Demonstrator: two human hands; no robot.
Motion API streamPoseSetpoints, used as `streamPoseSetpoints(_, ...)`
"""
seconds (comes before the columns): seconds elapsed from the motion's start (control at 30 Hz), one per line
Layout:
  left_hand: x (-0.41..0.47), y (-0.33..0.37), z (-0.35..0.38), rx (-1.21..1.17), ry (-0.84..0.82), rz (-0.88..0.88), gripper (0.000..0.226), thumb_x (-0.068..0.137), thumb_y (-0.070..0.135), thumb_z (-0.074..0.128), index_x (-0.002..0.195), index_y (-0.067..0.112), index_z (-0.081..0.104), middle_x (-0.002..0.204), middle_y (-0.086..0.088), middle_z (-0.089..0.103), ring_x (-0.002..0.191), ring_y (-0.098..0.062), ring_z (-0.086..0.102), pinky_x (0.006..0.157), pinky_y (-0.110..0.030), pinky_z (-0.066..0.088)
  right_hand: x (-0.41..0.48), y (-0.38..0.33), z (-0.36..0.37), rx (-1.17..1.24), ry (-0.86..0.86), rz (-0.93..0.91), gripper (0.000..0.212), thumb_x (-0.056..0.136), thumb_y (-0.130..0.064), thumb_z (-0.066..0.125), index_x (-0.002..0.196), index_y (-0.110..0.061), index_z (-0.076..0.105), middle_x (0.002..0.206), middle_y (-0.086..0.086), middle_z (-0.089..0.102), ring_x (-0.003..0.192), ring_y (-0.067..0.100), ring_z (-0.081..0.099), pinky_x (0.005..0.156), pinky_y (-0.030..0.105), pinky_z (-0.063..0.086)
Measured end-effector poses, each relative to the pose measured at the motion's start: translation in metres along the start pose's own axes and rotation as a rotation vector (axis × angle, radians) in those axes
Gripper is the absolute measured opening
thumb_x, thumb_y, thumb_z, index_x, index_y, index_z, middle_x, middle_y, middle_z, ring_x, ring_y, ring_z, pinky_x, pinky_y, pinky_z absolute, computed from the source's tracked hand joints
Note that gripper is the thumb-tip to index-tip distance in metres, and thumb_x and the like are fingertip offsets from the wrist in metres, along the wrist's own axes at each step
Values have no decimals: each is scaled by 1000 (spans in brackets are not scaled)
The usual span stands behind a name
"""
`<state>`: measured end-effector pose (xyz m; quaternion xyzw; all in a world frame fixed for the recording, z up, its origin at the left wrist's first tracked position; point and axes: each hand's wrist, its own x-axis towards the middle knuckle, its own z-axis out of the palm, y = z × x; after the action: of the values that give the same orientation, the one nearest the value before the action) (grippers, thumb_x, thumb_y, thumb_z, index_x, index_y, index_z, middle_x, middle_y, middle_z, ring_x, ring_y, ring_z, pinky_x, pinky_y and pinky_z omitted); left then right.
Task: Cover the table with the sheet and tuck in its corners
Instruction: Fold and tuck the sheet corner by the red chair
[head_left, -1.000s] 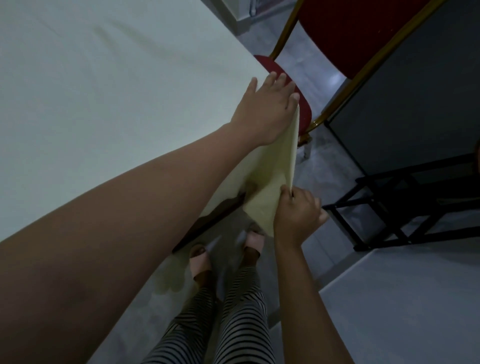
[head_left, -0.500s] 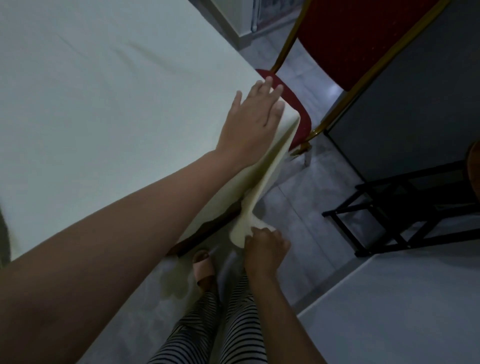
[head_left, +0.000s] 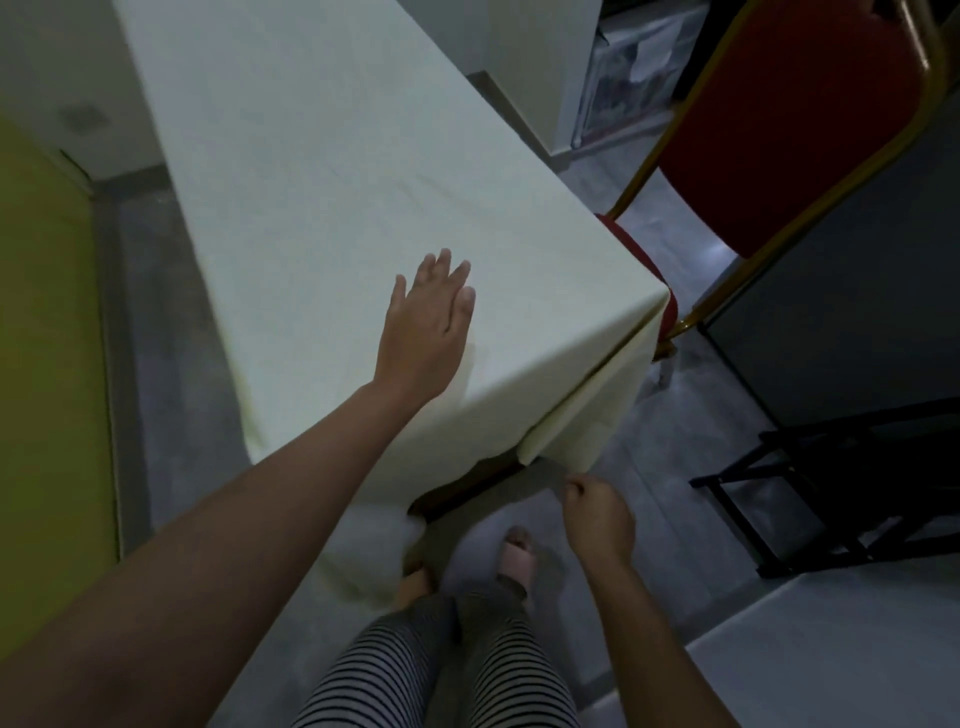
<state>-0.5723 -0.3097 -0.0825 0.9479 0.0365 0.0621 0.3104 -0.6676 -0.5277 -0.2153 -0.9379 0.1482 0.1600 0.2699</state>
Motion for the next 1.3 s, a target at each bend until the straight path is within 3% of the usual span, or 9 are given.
streamPoseSetpoints(0.17,-29,-52,-43,9,-15,-65,48,104,35,23,147,18,33,159,-1,19,148,-12,8,119,-34,-1,-46,-37,17,156,-69,7,26,94,-22,49,113,-22,67,108,1,68,90,18,60,67,24,44)
streamPoseSetpoints(0.37,-70,-129,-78,118,-124,-54,48,104,36,23,148,17,31,159,-2,19,148,-15,10,119,-37,2,-154,-120,86,322,-149,-214,4,90,-28,59,88,-25,62,84,-8,64,79,8,59,69,28,51)
streamPoseSetpoints(0.5,-91,-156,-86,127,-218,-52,50,104,37,21,149,18,28,159,-2,18,148,-14,11,118,-35,3,-207,-170,129,379,-89,-310,13,91,-29,55,96,-24,66,89,-7,67,80,7,59,70,26,49)
streamPoseSetpoints(0.63,-107,-169,-84,198,-347,-12,51,104,36,16,151,17,21,160,-4,12,148,-15,5,119,-37,-1,-210,-189,154,344,76,-240,25,93,-21,50,111,-21,69,100,-2,71,89,17,63,77,29,45)
streamPoseSetpoints(0.77,-110,-174,-81,161,-337,12,51,104,36,16,152,17,19,161,-4,8,148,-15,0,119,-38,-5,-192,-192,163,313,272,-134,19,91,-20,53,99,-23,70,86,-3,70,79,18,61,72,31,36)
streamPoseSetpoints(0.87,-111,-179,-79,190,-346,42,52,104,36,17,152,17,15,161,-4,5,148,-15,-2,119,-39,-6,-186,-202,168,351,349,-95,12,86,-27,61,96,-24,68,90,-8,69,86,14,60,75,31,34)
streamPoseSetpoints(0.97,-111,-180,-78,216,-350,53,52,104,35,17,152,17,13,161,-3,4,148,-14,-3,119,-39,-7,-183,-211,174,399,356,-57,18,81,-32,69,95,-21,63,97,-7,65,91,14,60,80,32,31)
streamPoseSetpoints(1.17,-112,-182,-78,209,-358,54,52,104,36,17,152,17,12,161,-2,2,148,-13,-5,118,-37,-8,-186,-210,171,333,376,-137,8,82,-19,66,80,-20,59,81,-6,63,80,19,59,77,37,36)
streamPoseSetpoints(1.3,-111,-181,-79,233,-370,53,52,104,36,14,153,18,11,161,-2,2,148,-14,-5,118,-38,-7,-206,-196,155,302,233,-139,14,90,-24,57,77,-23,51,73,-8,58,73,16,52,80,38,40)
